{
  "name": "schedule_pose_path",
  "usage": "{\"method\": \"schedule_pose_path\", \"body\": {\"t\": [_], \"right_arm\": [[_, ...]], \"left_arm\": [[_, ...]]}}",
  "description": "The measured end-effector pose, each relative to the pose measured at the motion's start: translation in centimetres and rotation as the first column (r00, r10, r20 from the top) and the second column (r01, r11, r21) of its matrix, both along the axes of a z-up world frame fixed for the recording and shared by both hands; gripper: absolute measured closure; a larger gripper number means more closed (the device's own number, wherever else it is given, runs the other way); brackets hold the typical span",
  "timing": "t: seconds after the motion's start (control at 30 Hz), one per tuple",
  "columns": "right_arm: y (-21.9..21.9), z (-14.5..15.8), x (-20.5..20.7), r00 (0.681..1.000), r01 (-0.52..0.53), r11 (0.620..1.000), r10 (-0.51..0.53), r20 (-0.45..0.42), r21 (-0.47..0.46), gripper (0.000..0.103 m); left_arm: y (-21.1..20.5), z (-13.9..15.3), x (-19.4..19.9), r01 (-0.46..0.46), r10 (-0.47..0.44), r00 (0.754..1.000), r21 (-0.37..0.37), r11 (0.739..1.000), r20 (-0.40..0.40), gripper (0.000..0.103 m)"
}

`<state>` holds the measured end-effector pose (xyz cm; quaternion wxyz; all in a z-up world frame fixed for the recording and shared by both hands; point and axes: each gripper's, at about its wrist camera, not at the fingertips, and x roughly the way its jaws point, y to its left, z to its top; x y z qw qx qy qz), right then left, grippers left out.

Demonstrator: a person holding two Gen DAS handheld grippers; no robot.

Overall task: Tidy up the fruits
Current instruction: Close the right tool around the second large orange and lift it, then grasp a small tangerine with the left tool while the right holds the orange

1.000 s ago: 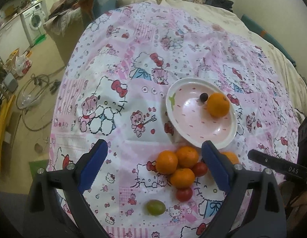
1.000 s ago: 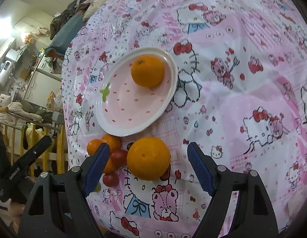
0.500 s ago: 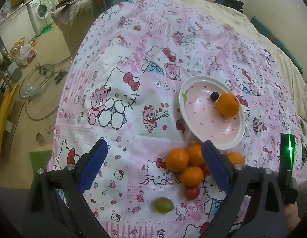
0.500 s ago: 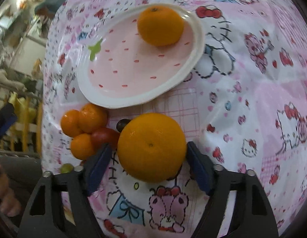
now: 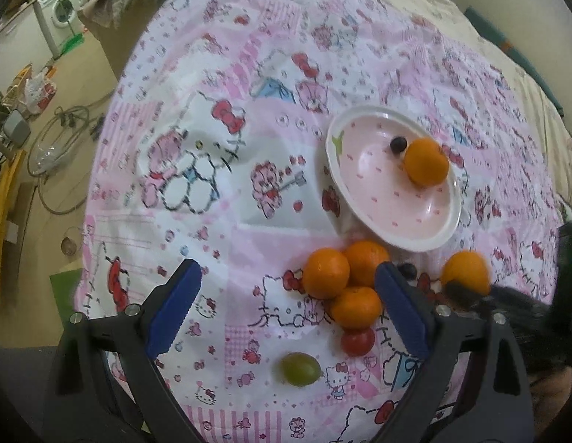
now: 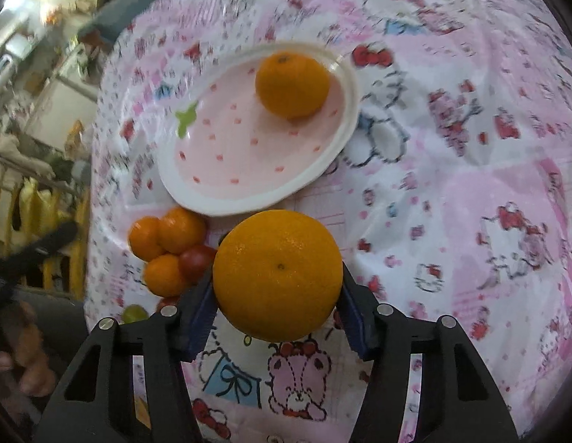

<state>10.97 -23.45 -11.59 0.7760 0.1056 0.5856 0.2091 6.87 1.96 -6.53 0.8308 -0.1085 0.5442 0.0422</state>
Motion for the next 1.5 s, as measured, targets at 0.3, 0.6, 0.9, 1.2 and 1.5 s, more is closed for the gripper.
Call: {"method": "schedule_pose_path", "body": {"t": [0.3,0.6,0.9,1.2,1.5], "right_arm": [[-3.5,3.2,-0.8,0.994,0.071,0.993,-0.078,0.07,0.094,0.042],[-5.0,3.8,-0.6,0.991,0.1,0.986,-0.11,0.07,0.13,0.042],[-5.1,3.9,-0.6,0.991,0.103,0.985,-0.114,0.073,0.139,0.042],[-4.9,3.4,-0.5,0.991,0.107,0.988,-0.115,0.066,0.11,0.042],[-4.9,3.5,-0.6,0.991,0.103,0.989,-0.111,0.078,0.103,0.042]], "left_arm": [[-2.3,-3.9,2.4,0.038,-0.045,0.989,-0.056,0.998,-0.14,0.046],[-2.3,-6.3,3.1,0.006,-0.035,0.975,-0.129,0.992,-0.221,0.068],[-3.0,-5.3,3.0,0.047,-0.065,0.979,-0.091,0.995,-0.196,0.072],[-2.5,-3.4,2.3,0.066,-0.072,0.989,-0.047,0.997,-0.127,0.072],[-1.7,-2.1,1.5,0.057,-0.057,0.997,0.002,0.998,-0.061,0.072]]}}
